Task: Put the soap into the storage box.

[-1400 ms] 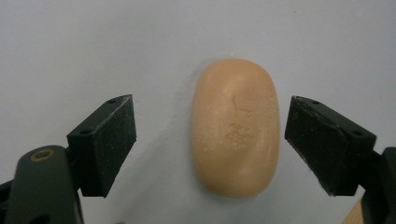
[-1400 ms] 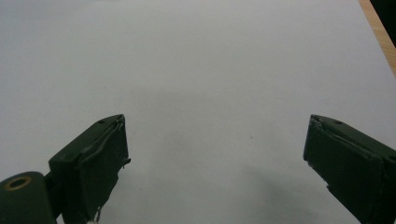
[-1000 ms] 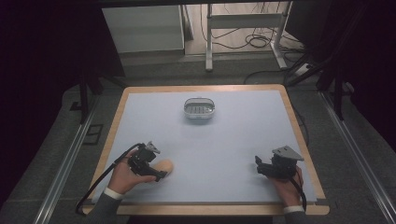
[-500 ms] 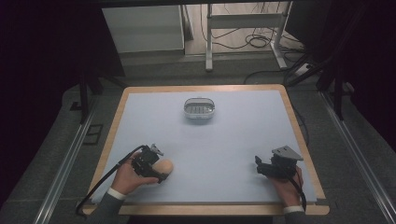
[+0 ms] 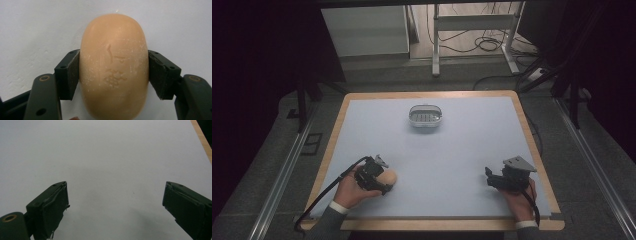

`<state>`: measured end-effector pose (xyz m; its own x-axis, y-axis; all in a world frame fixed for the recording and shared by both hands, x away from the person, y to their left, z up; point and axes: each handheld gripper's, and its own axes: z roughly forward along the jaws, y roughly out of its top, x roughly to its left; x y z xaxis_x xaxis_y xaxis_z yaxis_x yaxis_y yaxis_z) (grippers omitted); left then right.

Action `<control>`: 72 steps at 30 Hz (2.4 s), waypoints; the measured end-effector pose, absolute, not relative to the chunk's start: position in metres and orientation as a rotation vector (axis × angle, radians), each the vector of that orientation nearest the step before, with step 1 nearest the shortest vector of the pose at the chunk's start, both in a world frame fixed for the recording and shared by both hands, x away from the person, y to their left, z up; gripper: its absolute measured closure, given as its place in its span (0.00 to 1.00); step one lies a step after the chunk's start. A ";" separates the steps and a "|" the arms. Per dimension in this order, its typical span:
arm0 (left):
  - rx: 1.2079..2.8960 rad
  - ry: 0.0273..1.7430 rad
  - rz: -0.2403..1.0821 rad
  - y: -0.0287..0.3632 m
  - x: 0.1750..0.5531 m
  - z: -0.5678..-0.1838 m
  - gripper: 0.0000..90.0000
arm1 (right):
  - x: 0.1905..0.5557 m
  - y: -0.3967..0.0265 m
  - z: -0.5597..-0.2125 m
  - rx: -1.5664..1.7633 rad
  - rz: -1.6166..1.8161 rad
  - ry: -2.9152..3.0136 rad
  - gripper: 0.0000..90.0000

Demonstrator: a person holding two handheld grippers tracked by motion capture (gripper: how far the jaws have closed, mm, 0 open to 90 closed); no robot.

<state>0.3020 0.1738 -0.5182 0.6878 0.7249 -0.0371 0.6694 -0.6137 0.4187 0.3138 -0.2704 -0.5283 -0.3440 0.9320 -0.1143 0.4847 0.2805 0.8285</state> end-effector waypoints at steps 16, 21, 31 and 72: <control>2.416 1.068 0.200 0.185 0.306 -0.496 0.36 | 0.314 -0.270 -0.528 1.270 0.942 1.938 0.07; 2.412 1.055 0.191 0.185 0.308 -0.493 0.36 | 0.314 -0.270 -0.528 1.271 0.941 1.938 0.07; 2.406 1.044 0.186 0.186 0.313 -0.486 0.36 | 0.314 -0.270 -0.528 1.269 0.937 1.938 0.07; 2.369 1.005 0.216 0.176 0.334 -0.461 0.36 | 0.313 -0.270 -0.528 1.269 0.932 1.934 0.07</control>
